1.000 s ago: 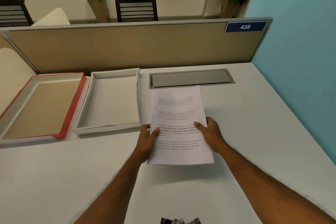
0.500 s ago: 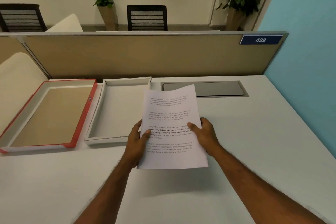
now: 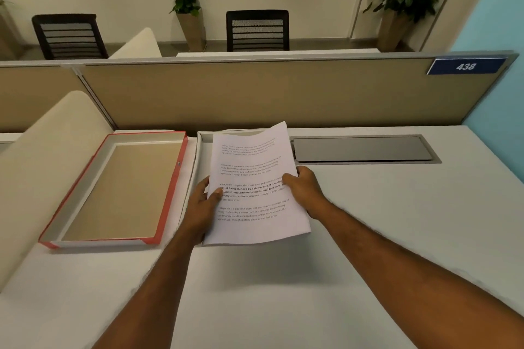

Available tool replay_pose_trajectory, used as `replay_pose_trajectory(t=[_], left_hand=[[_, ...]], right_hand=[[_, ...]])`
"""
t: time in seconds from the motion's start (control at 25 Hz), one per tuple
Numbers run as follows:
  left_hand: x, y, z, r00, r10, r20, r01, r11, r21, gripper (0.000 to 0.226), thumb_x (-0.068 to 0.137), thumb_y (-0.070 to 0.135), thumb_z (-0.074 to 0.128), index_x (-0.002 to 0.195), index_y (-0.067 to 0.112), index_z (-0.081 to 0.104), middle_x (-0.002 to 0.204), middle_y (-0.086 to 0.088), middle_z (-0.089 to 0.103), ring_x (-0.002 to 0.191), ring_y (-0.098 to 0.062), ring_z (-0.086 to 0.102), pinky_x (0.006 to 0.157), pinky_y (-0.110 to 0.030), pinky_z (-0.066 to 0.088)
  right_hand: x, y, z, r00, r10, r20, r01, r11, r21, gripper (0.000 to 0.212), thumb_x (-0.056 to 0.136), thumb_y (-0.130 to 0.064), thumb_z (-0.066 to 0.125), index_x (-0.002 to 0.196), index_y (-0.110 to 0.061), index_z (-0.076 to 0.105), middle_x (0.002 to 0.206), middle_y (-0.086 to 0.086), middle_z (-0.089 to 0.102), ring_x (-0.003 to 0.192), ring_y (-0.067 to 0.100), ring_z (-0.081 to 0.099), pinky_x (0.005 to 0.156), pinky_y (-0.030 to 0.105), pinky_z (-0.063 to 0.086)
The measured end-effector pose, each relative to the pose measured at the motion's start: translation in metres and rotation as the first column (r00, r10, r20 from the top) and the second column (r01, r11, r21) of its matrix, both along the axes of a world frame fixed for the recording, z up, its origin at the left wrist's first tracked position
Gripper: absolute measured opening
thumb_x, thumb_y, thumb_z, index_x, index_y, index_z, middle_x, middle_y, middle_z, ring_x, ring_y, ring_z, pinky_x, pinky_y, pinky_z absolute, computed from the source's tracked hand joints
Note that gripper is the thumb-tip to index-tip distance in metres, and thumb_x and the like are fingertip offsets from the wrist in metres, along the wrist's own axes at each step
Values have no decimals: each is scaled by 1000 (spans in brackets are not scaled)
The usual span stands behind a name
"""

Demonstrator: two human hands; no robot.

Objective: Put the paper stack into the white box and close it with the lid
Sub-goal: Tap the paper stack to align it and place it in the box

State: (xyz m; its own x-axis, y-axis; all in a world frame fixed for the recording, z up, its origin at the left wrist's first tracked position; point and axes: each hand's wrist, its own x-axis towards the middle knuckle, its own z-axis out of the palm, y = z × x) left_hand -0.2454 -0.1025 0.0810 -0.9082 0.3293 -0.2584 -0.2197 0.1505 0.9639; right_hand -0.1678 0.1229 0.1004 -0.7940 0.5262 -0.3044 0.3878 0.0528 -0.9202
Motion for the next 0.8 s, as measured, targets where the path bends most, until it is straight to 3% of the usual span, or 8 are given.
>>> replay_pose_trajectory(t=[0.12, 0.28, 0.44, 0.6, 0.8], left_hand=[[-26, -10, -11, 1000, 7, -7, -8, 999, -32, 43, 98, 16, 51, 141, 21, 46, 126, -7, 65, 97, -21, 71, 72, -32, 61], [-58, -14, -24, 999, 8, 47, -4, 997, -83, 41, 99, 15, 50, 139, 15, 47, 129, -12, 63, 102, -27, 68, 80, -37, 58], [-87, -13, -35, 997, -11, 73, 21, 990, -138, 40, 99, 16, 50, 139, 18, 47, 130, -13, 62, 105, -31, 66, 84, -40, 56], [-105, -7, -40, 995, -15, 95, 34, 980, -195, 41, 99, 19, 50, 141, 18, 46, 131, -10, 61, 105, -31, 66, 80, -39, 56], [-114, 0, -52, 996, -37, 78, 56, 962, -268, 40, 99, 22, 49, 139, 17, 46, 133, -8, 60, 104, -28, 65, 82, -39, 55]], right_hand=[[-27, -7, -13, 997, 47, 60, -44, 998, -42, 18, 93, -17, 54, 110, -13, 56, 113, 4, 67, 92, 27, 69, 82, 40, 58], [-62, -10, -30, 988, 82, 130, -71, 994, -87, 31, 93, -13, 55, 123, -3, 60, 124, 14, 67, 101, 33, 68, 89, 44, 57], [-89, -9, -41, 977, 114, 179, -100, 991, -84, 37, 95, -12, 57, 130, -1, 55, 133, 15, 62, 110, 33, 65, 91, 39, 55], [-110, -7, -53, 971, 111, 214, -99, 993, -70, 39, 96, -11, 55, 133, 2, 53, 135, 17, 60, 113, 34, 63, 98, 44, 52], [-118, -4, -67, 963, 100, 251, -98, 995, -24, 37, 97, -12, 54, 131, 1, 54, 134, 16, 61, 112, 33, 64, 89, 36, 53]])
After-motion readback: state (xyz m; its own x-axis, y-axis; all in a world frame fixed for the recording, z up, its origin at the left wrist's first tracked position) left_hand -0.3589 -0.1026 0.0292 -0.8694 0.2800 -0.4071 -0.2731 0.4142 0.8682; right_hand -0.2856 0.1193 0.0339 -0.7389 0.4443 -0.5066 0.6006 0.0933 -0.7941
